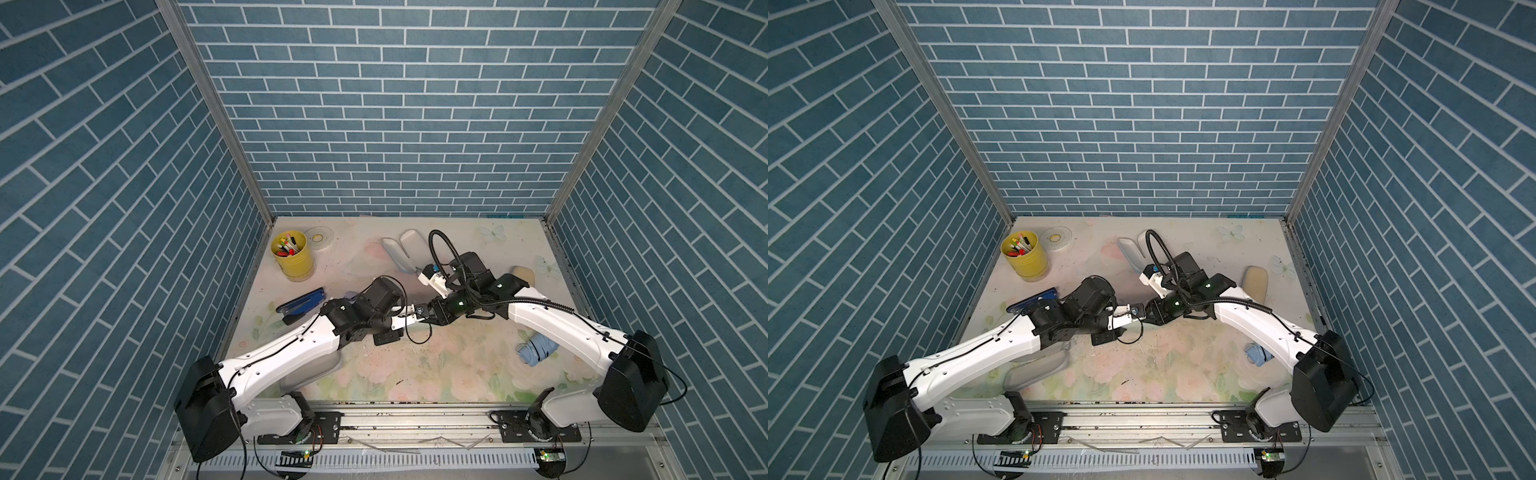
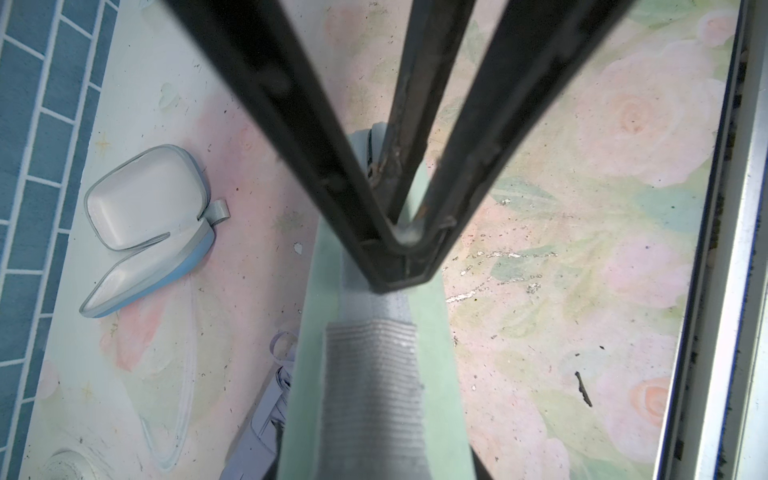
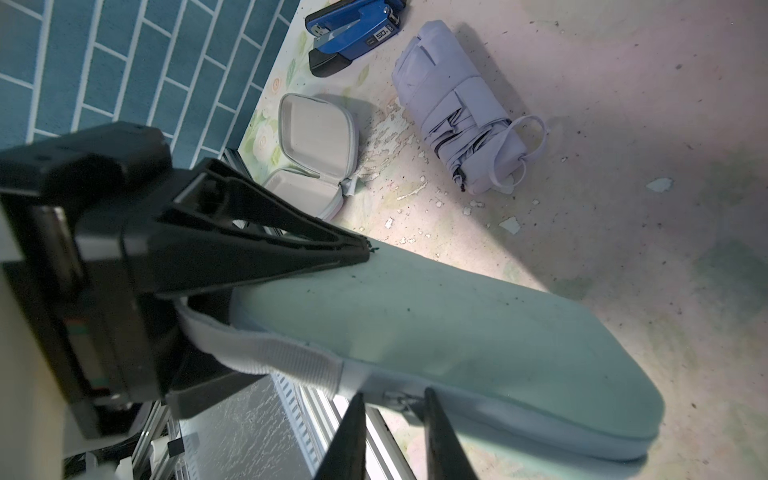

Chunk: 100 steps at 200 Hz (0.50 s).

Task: Put umbrellas into zippered umbrella sleeves
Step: Zip the zipper on the umbrella sleeve.

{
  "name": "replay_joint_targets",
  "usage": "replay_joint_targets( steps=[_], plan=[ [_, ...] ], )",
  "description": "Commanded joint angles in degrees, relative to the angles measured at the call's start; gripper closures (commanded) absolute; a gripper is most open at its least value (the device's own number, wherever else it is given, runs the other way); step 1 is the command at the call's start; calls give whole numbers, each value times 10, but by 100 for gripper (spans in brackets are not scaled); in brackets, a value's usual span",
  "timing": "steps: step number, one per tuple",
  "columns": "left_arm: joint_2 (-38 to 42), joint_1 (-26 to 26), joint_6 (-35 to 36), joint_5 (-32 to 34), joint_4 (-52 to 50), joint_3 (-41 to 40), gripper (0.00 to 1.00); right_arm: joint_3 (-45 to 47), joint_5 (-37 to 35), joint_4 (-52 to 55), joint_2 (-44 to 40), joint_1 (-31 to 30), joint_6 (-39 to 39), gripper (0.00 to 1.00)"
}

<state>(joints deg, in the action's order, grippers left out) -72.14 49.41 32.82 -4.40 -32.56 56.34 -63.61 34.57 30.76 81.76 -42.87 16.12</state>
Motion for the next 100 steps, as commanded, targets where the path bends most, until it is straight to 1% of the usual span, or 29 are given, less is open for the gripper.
replay_joint_targets(
  steps=[1, 70, 86, 100],
  plan=[
    [4, -3, -11, -23, 54, 29, 100, 16, -21, -5, 14, -7, -24, 77],
    [11, -7, -16, -24, 56, 29, 100, 24, -50, -20, 23, -12, -28, 100],
    [16, -9, -15, -19, 49, 28, 100, 21, -75, -3, 20, -10, -40, 100],
    [25, -11, -12, -17, 42, 27, 100, 18, -123, 19, 16, -7, -56, 100]
  ],
)
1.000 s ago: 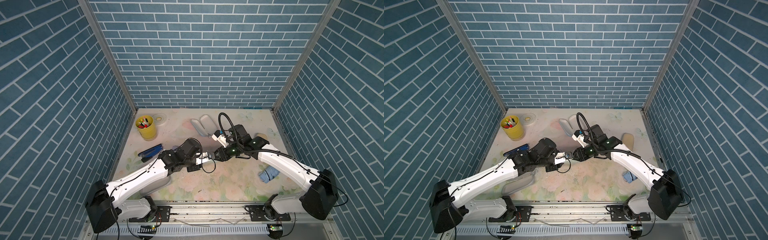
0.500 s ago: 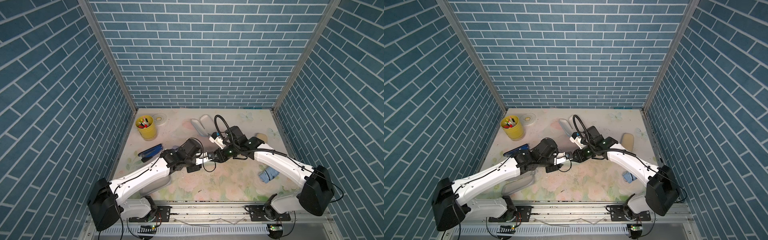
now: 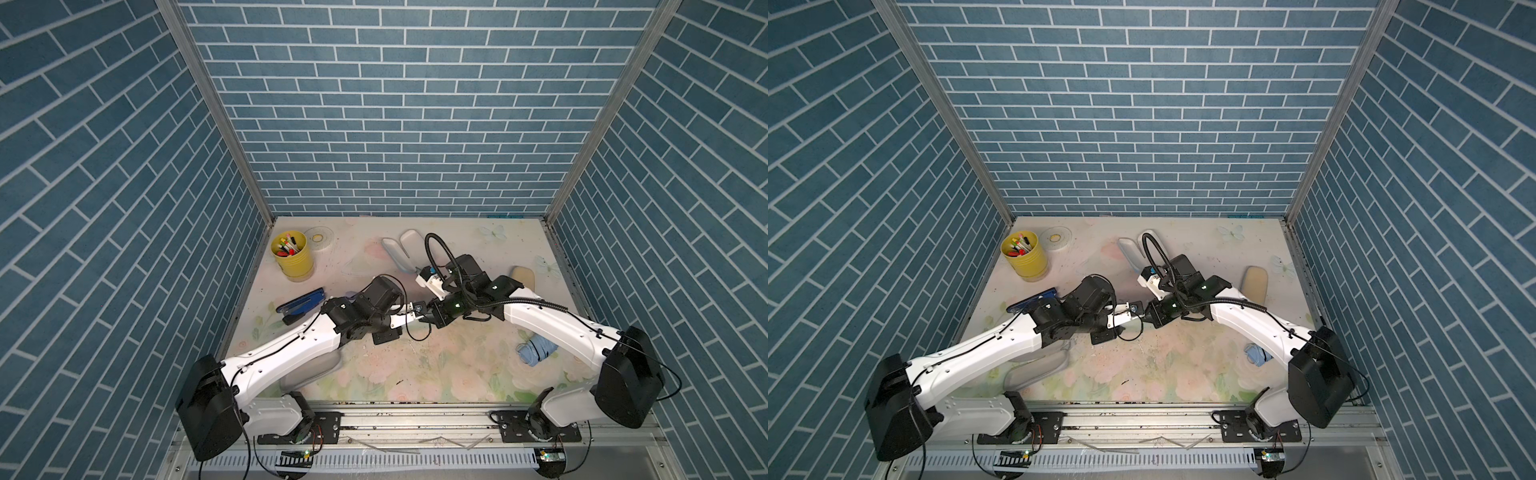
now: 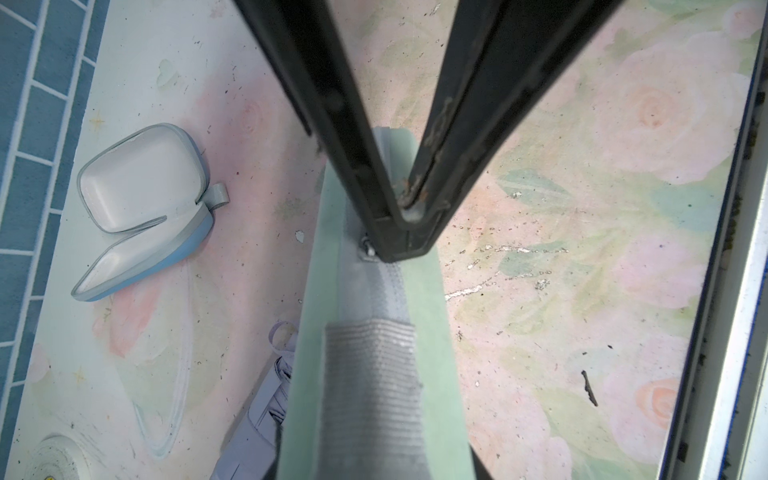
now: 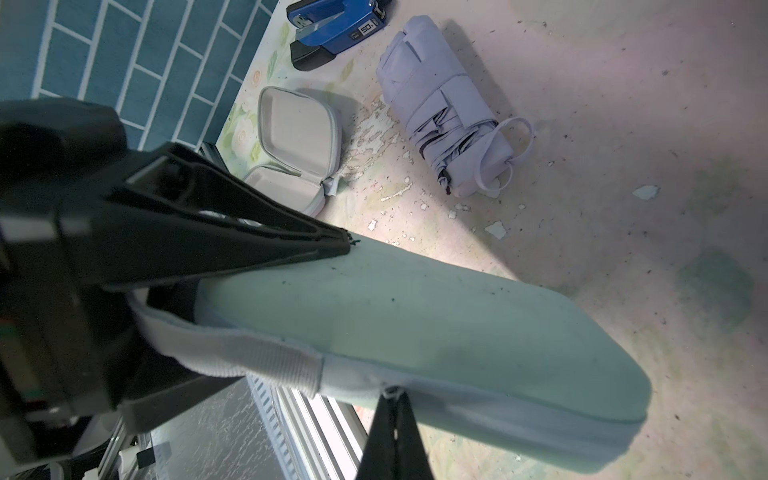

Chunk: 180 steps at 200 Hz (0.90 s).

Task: Put umbrellas into zippered umbrella sleeves
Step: Zip the zipper on the umbrella sleeve.

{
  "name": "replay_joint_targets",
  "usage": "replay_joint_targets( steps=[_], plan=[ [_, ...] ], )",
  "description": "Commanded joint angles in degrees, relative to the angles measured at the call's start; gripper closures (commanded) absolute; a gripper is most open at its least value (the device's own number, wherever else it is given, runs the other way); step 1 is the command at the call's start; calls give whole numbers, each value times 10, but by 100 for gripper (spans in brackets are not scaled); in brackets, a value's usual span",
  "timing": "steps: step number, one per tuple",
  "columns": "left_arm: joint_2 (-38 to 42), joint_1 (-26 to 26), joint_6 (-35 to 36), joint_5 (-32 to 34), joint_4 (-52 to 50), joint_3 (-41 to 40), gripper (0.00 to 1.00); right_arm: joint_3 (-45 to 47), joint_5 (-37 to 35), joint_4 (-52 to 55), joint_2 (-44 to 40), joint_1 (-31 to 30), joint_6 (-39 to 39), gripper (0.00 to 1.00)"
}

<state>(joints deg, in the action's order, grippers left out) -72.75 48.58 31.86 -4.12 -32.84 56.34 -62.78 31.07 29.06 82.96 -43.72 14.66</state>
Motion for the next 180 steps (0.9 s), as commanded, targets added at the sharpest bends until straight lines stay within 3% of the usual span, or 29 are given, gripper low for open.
replay_joint_targets(
  steps=[1, 45, 75, 103, 142, 180],
  plan=[
    [32, -3, -3, -19, 44, 26, 100, 9, -92, 39, 4, 2, -43, 100],
    [52, -14, 2, -21, 30, 23, 100, 12, -192, 84, 1, 14, -68, 100],
    [68, -21, 1, -27, 37, 14, 100, 22, -211, 84, 1, 35, -63, 100],
    [79, -41, -24, -61, 59, 7, 100, 49, -185, 47, 4, 60, -55, 100],
    [75, -57, -100, -113, 128, -6, 100, 81, -79, -45, -26, 84, -21, 100],
    [88, -129, -212, -166, 226, -40, 100, 132, -29, -103, -62, 87, 0, 100]
  ],
)
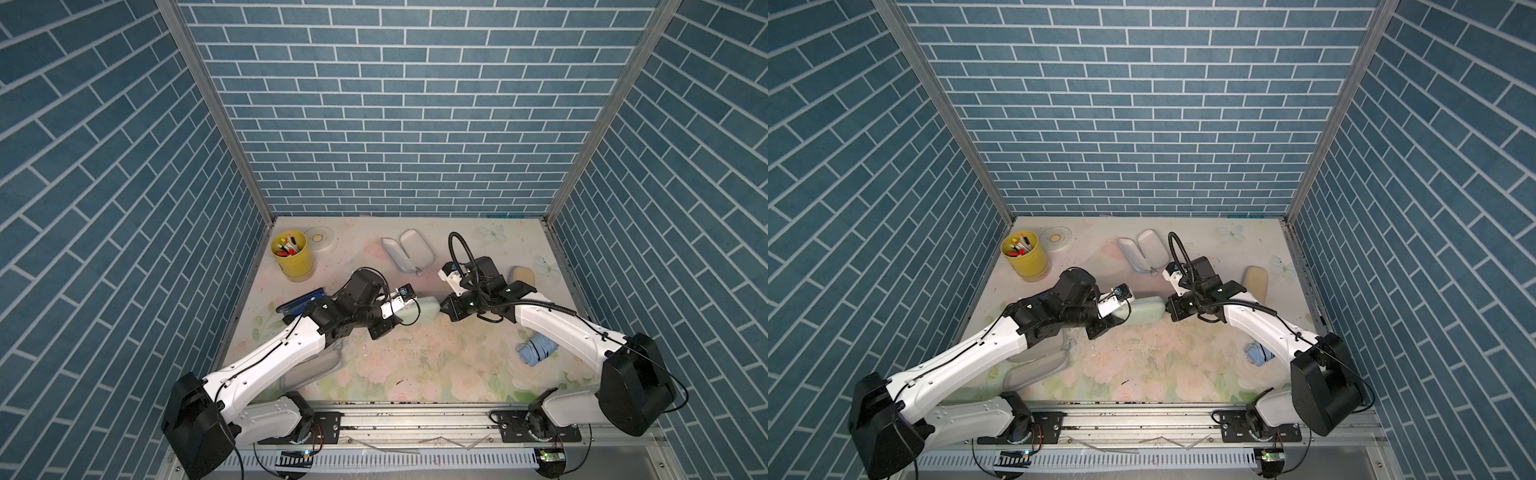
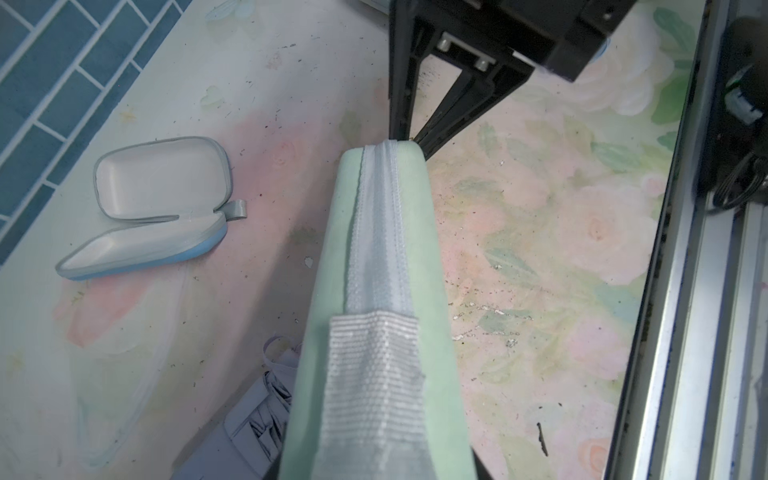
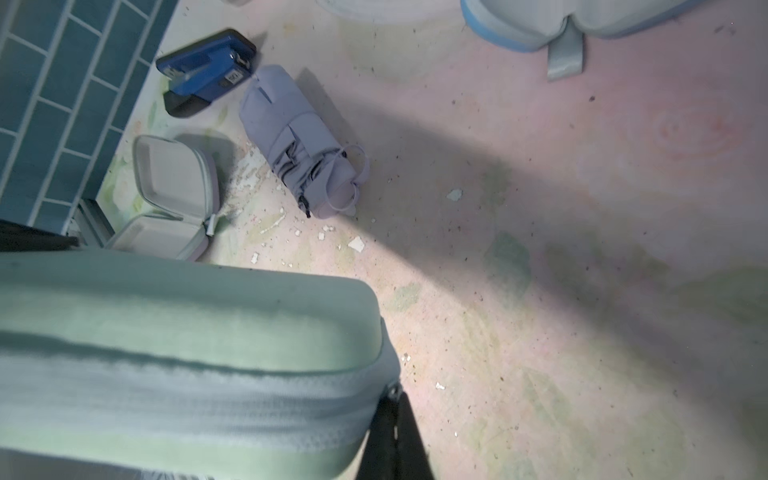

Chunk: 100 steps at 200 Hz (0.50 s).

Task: Put umbrellas into zippered umbrella sleeves
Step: Zip the zipper on the umbrella sleeve.

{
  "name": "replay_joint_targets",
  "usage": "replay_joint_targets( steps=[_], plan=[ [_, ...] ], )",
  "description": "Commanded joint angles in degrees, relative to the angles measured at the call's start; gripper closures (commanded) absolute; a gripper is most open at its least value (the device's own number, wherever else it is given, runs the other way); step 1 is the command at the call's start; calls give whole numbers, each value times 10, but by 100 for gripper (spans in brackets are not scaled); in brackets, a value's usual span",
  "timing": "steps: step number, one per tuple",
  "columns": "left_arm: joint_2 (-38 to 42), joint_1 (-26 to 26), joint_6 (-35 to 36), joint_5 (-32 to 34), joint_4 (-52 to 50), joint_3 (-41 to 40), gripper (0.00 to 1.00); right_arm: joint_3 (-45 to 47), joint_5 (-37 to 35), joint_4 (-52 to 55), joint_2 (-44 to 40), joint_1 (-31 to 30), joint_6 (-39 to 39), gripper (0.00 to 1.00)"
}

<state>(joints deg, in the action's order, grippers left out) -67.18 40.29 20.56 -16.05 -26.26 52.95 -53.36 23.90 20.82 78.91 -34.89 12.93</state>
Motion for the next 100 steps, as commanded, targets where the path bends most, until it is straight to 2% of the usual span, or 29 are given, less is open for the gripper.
replay_joint_targets(
  steps=[1, 21, 51, 60, 82, 100],
  plan=[
    [33, -49, -102, -47, 162, -8, 100, 39, 42, -21, -22, -1, 18, 100],
    [34, -76, -146, -64, 204, -21, 100, 52, 45, -26, -12, 2, 27, 100],
    [15, -78, -176, -49, 237, -25, 100, 48, 64, -33, -14, 11, 71, 100],
    [11, -86, -195, -35, 247, -28, 100, 41, 64, -21, -17, 28, 90, 81],
    [6, -108, -260, -18, 280, -36, 100, 49, 109, -34, -44, 90, 154, 55],
    [-8, -115, -341, -11, 320, -37, 100, 49, 166, -102, -59, 112, 231, 36]
  ],
)
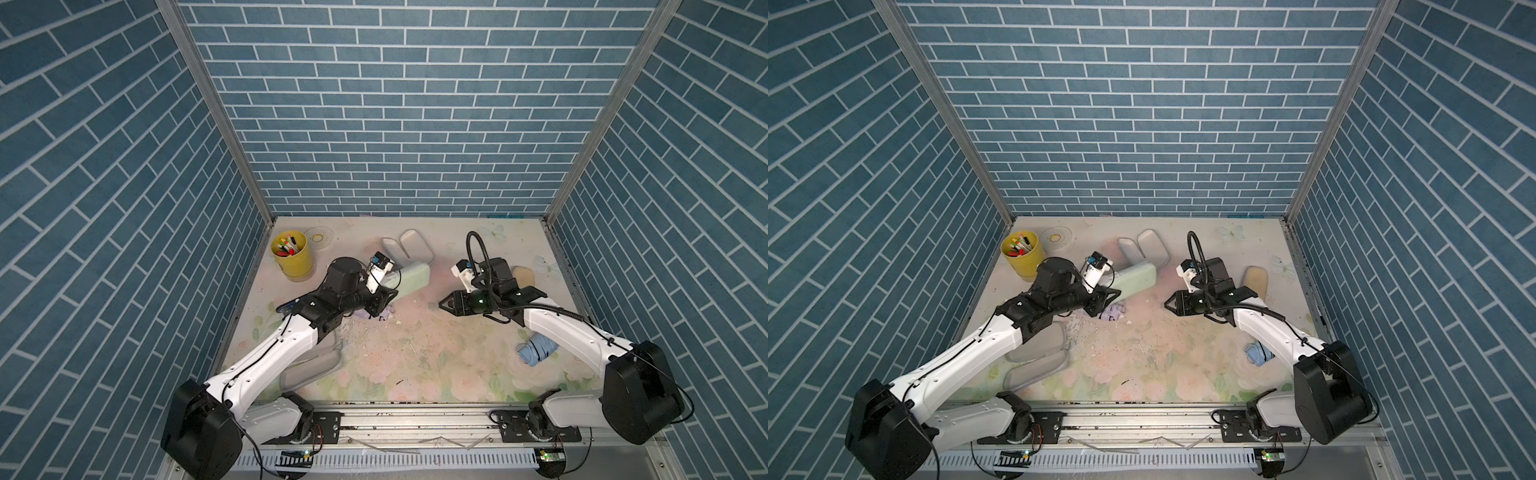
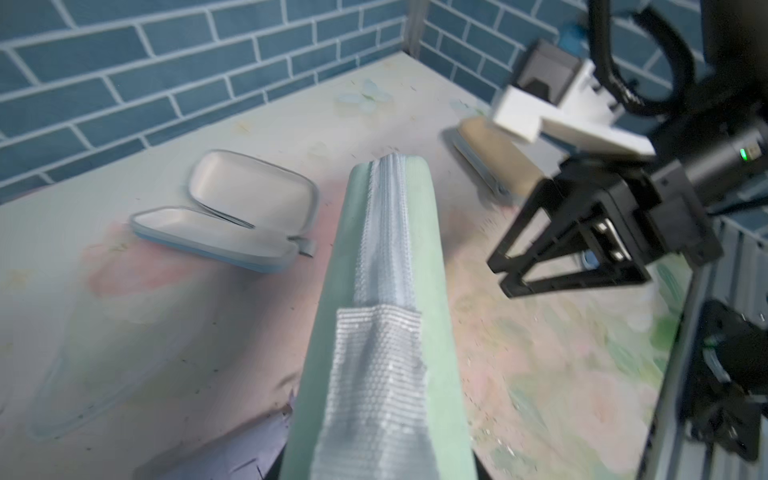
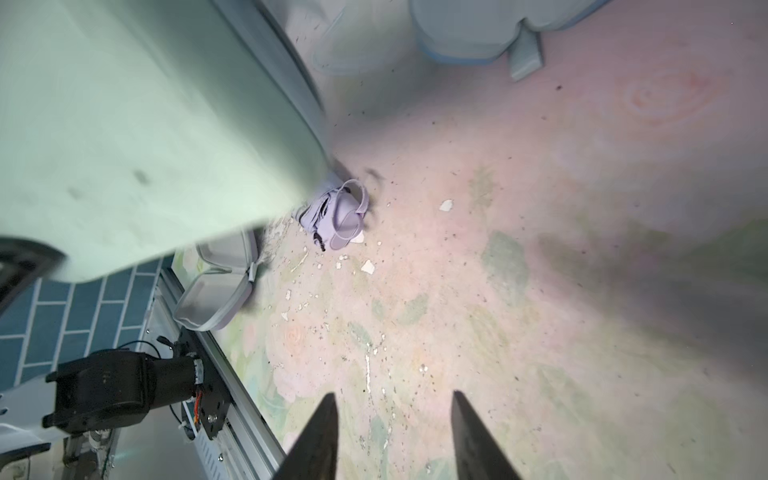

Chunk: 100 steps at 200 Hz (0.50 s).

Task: Put umbrellas into zippered umbrella sleeves
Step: Adjust the umbrella sleeve.

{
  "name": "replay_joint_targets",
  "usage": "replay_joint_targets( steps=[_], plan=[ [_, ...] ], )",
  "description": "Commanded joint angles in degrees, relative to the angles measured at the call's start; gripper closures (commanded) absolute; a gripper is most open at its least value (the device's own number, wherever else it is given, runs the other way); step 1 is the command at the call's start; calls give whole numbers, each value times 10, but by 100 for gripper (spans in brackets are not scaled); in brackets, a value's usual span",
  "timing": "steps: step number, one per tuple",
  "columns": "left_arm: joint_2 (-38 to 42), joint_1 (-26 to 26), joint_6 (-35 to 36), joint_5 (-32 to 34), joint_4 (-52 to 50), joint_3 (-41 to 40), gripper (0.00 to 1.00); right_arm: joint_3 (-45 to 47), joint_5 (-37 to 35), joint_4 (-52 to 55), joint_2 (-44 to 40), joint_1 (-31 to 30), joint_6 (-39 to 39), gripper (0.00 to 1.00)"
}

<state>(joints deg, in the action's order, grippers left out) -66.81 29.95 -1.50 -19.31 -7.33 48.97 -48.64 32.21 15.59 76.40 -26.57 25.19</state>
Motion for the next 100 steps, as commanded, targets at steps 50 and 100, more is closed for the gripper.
replay_joint_targets(
  steps=[50, 100],
  plan=[
    [-42, -7, -405, 39, 350, -56, 100, 65, 107, -437, 7, 28, 398, 17],
    [-90, 59, -561, 74, 491, -79, 100, 50, 88, -597, 72, 8, 473, 18]
  ],
)
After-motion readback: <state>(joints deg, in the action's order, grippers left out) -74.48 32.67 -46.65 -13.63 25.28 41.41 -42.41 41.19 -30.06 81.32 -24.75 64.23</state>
